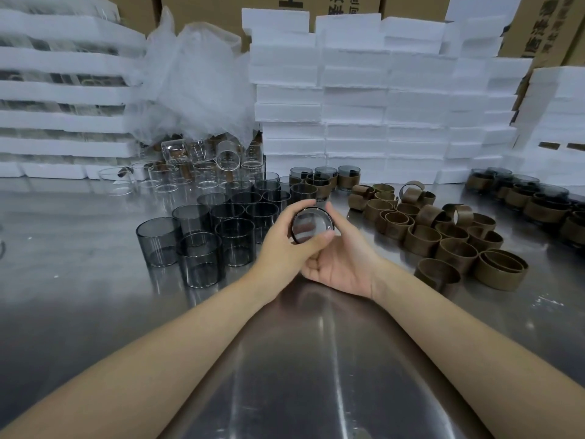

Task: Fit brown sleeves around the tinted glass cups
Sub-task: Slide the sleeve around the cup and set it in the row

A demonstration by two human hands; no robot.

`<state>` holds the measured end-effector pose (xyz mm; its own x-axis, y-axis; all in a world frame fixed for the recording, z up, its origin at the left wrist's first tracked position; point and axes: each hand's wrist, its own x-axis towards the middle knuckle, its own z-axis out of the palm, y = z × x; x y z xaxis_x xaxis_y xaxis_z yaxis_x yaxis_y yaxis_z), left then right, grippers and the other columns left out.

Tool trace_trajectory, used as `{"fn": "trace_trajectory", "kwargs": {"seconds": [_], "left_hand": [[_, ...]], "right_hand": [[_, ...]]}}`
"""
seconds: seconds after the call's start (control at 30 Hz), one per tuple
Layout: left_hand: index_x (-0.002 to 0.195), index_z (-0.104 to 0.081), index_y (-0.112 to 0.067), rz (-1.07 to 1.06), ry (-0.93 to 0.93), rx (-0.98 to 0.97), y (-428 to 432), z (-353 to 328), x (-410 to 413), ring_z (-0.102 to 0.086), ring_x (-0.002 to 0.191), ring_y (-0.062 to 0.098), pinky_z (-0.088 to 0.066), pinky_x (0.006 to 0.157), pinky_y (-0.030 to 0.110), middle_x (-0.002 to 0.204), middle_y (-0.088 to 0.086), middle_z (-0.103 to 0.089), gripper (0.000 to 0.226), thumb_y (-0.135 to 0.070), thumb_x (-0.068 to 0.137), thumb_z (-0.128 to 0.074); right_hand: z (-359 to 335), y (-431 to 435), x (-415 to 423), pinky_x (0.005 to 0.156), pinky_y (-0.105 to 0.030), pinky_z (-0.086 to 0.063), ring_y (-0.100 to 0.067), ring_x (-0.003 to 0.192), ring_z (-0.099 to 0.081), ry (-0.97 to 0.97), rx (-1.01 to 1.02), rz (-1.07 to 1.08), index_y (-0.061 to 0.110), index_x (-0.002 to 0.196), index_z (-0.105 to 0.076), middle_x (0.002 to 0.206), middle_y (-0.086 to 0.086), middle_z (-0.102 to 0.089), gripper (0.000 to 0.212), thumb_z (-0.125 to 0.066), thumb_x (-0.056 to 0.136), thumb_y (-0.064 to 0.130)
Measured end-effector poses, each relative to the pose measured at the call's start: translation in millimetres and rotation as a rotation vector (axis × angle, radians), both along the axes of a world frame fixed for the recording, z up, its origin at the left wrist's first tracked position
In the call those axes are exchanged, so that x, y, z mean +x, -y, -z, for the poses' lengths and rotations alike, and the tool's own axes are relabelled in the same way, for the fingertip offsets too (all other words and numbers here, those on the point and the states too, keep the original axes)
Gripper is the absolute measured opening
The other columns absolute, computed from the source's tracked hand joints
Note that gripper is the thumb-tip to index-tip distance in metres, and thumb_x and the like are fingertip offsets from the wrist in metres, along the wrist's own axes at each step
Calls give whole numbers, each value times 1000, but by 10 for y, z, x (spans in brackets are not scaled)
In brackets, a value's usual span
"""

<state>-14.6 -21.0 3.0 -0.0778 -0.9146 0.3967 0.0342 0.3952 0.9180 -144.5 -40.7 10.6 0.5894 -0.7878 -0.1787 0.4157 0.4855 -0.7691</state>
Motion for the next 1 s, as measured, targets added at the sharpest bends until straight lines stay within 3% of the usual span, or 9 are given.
{"fn": "trace_trajectory", "kwargs": {"seconds": [0.13,0.23,0.37,0.43,0.5,0.6,0.73,0.9,1.0], "left_hand": [[116,-65,-27,-26,-34,14,51,-34,16,-66,96,-2,-50,82,12,102,-13,-72,33,-14,87,-71],[119,-67,-19,-50,-103,96,72,-48,39,-68,100,13,-55,84,23,110,2,-72,26,-25,95,-61],[117,-68,-14,-12,-228,185,63,-85,41,-68,105,25,-55,91,35,111,12,-72,55,-54,94,-39],[116,-67,-16,28,-227,184,68,-84,51,-67,106,23,-52,96,36,113,9,-71,56,-60,88,-46],[111,-65,-26,23,-117,129,69,-53,36,-65,102,11,-51,92,26,109,0,-70,38,-47,80,-74],[108,-63,-28,-36,-26,39,85,1,16,-64,101,5,-50,74,14,103,-7,-69,45,-17,71,-87],[108,-66,-17,-100,-90,-10,48,-30,11,-67,88,4,-52,73,16,92,-9,-71,34,-20,78,-81],[95,-67,-21,-139,-93,-68,26,-52,-13,-64,80,-4,-48,71,12,81,-18,-69,11,-28,88,-70],[87,-67,-29,-187,-83,-58,43,-56,-13,-64,81,3,-48,76,23,76,-14,-68,16,-37,96,-57]], "right_hand": [[-11,12,-32,70,-30,-58,-24,80,-68,-5,40,-3,3,116,-61,98,-16,-67,67,-57,84,62],[-9,17,-27,62,-28,-55,-20,66,-62,-52,28,-19,2,112,-58,84,-15,-63,65,-56,85,62],[-22,9,-46,53,-20,-41,-13,55,-47,-88,2,-63,9,91,-56,65,-6,-51,52,-57,85,61],[-17,9,-46,53,-20,-39,-12,54,-44,-82,8,-75,10,91,-56,64,-5,-49,51,-58,84,61],[-11,8,-44,53,-20,-39,-11,55,-44,-68,12,-76,10,91,-58,65,-4,-49,51,-60,83,59],[-8,12,-50,54,-19,-41,-10,55,-45,-63,-1,-82,12,97,-62,65,-4,-51,49,-59,83,59],[-19,26,-60,50,-18,-43,-11,54,-47,-113,-43,-102,16,103,-56,67,-8,-53,49,-58,83,61],[-34,10,-74,48,-16,-39,-11,52,-48,-117,-77,-145,15,80,-62,66,-7,-54,46,-57,81,60],[-58,-20,-62,48,-17,-37,-11,52,-47,-138,-118,-167,18,69,-69,63,-4,-53,48,-55,83,62]]}}
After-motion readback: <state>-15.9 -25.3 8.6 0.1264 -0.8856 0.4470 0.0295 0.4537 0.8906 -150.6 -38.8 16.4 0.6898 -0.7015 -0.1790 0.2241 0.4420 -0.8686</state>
